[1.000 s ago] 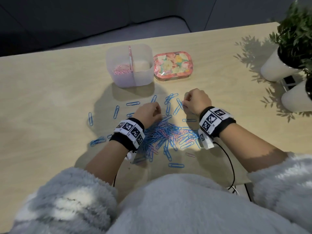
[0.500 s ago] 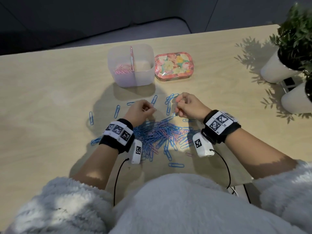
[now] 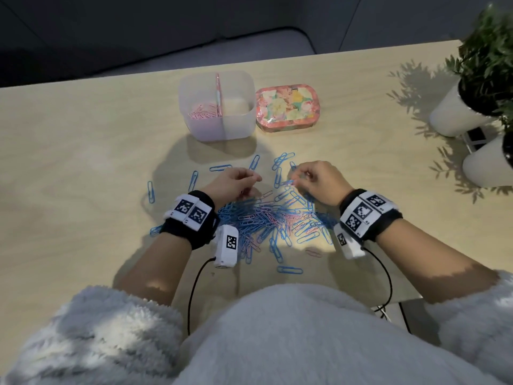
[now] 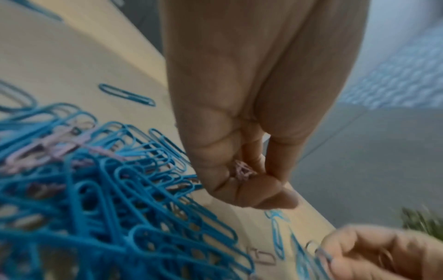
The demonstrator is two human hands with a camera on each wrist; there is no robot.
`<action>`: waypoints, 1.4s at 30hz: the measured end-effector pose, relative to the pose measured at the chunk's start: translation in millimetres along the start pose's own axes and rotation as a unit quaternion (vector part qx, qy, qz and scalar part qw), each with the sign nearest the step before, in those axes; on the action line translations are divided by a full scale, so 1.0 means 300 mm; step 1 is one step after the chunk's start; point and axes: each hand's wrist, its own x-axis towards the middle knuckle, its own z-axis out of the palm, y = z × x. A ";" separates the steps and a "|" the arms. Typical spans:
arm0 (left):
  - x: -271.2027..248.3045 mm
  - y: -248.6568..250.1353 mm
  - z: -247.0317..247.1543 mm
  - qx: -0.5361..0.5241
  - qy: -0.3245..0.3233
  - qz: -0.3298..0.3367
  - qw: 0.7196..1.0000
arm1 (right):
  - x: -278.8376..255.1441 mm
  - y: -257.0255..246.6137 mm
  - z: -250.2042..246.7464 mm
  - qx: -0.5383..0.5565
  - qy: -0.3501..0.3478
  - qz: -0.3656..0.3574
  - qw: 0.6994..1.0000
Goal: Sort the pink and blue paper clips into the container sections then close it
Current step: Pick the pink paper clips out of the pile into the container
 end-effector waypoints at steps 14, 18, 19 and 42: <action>0.026 0.001 0.087 0.429 0.056 0.115 0.894 | 0.003 -0.015 -0.017 -0.090 0.058 0.051 0.993; 0.018 0.014 0.054 0.222 0.049 0.048 0.973 | 0.015 0.022 -0.072 -0.064 0.132 0.121 0.982; 0.015 0.022 0.050 0.152 0.040 0.019 0.987 | 0.013 0.028 -0.074 -0.060 0.133 0.128 0.981; 0.010 -0.009 0.042 0.300 0.034 0.087 0.949 | 0.014 0.095 -0.079 0.350 0.160 0.194 0.903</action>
